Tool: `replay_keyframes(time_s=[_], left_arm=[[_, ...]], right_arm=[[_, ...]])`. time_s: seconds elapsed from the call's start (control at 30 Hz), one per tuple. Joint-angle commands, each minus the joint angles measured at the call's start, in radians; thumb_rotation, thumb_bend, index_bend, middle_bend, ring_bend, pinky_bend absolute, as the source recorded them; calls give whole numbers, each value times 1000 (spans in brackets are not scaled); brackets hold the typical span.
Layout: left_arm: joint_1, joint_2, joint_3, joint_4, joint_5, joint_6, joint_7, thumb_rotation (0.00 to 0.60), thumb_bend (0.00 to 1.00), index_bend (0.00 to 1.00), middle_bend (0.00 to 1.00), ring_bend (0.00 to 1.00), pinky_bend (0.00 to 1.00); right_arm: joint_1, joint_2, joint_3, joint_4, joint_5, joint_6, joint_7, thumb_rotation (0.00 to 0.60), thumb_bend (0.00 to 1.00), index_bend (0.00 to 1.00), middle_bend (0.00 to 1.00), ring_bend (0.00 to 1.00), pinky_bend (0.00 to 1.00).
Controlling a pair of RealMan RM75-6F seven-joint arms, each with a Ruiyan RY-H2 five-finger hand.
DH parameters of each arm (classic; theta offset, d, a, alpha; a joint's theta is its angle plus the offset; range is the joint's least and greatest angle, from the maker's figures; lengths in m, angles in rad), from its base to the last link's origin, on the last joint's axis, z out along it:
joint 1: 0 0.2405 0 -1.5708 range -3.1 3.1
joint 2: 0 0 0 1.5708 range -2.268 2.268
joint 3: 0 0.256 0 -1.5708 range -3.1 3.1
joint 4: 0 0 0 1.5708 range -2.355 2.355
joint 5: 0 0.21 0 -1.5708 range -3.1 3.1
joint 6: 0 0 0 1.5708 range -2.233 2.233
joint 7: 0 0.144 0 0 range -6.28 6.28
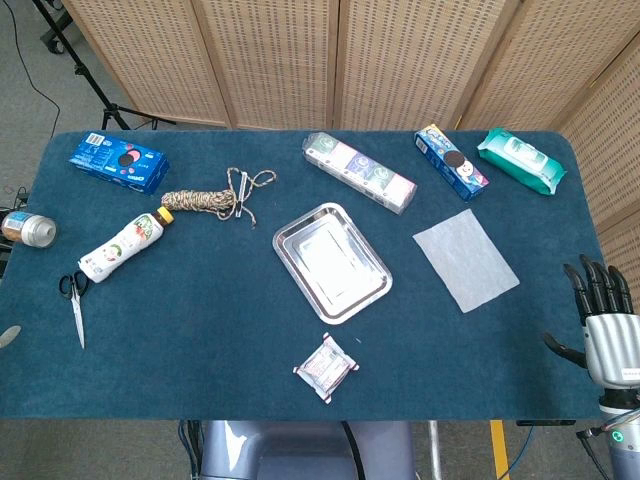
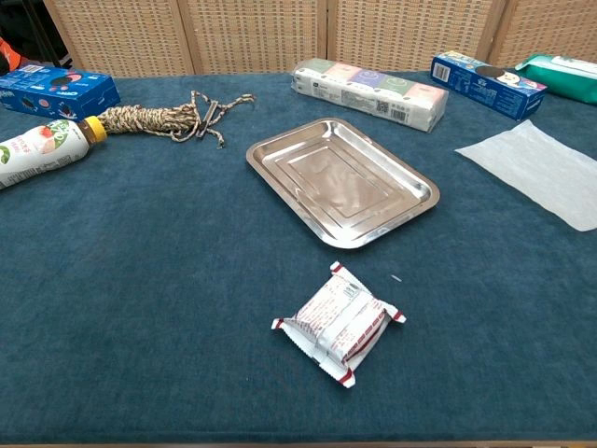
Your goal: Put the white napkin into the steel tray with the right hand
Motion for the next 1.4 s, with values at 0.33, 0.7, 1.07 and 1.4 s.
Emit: replay_keyframes(time_s=[0.33,0.7,1.07,1.4], left_arm=[[10,14,-7,-6,-1,-3,-31,600,0,0,0,0,0],[26,11,5,-10,41,24,-22,600,0,0,0,0,0],[23,16,0,-12,29,4,-31,600,0,0,0,0,0],[28,28,-2,0,28,-6,-76,600,0,0,0,0,0]], right_arm=[[2,4,-15,2,-8,-19,29,600,0,55,0,0,0],[47,-55,-23,54,37,-148,-20,600,72,371,0,0,0],[160,-150,24,81,116,-317,-138,600,352,456,0,0,0],[217,-257,32,112,168,-389,-280,600,414,461,0,0,0]])
